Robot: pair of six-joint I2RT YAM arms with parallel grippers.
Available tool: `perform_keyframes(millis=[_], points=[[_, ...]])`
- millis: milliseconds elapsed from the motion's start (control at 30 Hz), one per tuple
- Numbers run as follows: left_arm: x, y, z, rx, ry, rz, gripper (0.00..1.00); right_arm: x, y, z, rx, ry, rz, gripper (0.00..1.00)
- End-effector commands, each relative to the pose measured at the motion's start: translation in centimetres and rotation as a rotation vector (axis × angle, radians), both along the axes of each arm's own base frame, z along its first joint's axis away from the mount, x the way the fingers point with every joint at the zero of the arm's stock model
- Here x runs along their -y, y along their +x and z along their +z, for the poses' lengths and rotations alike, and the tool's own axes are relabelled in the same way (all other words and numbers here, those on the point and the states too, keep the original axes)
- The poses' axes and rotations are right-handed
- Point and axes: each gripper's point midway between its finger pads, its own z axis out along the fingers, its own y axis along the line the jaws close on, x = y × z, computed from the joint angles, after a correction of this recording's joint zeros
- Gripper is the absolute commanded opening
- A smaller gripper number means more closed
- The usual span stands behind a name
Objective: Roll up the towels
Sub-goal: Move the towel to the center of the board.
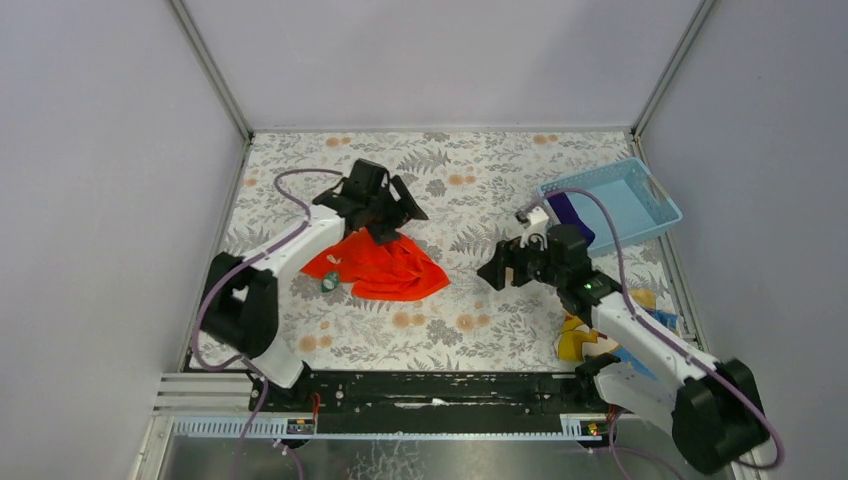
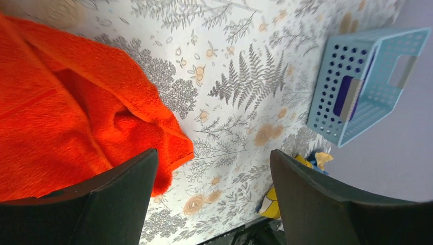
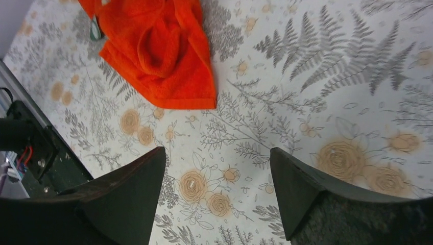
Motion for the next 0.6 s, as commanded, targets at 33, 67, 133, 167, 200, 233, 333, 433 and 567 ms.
perform_keyframes(millis=[33, 67, 133, 167, 200, 233, 333, 433, 567], points=[[-6.2, -0.5, 1.3, 0.118, 0.193, 0.103, 0.81, -2.9, 0.3, -1.9, -0.048, -0.092, 0.045, 0.78], [-7.5, -1.0, 0.8, 0.112, 0.209, 0.118, 0.81, -3.5, 0.2, -2.4, -0.057, -0.102, 0.063, 0.76], [-9.6, -1.8, -0.2, 0.094, 0.23, 0.146, 0.81, -4.5, 0.4, -3.4, -0.073, -0.117, 0.083, 0.73], [-10.5, -2.2, -0.7, 0.085, 0.24, 0.155, 0.81, -5.0, 0.6, -3.7, -0.078, -0.123, 0.088, 0.71], [-11.1, -2.6, -1.2, 0.075, 0.253, 0.163, 0.81, -5.6, 0.7, -4.3, -0.088, -0.134, 0.097, 0.69], [-11.5, -3.0, -1.6, 0.07, 0.262, 0.165, 0.81, -6.1, 0.9, -4.8, -0.093, -0.149, 0.101, 0.67], [-11.9, -3.9, -2.4, 0.058, 0.28, 0.157, 0.81, -7.8, 1.8, -5.7, -0.088, -0.2, 0.112, 0.66], [-12.5, -4.2, -3.2, 0.049, 0.308, 0.159, 0.81, -9.1, 2.8, -7.0, -0.077, -0.283, 0.106, 0.65], [-12.8, -4.2, -3.8, 0.045, 0.336, 0.153, 0.83, -10.1, 3.9, -8.9, -0.05, -0.403, 0.096, 0.62]])
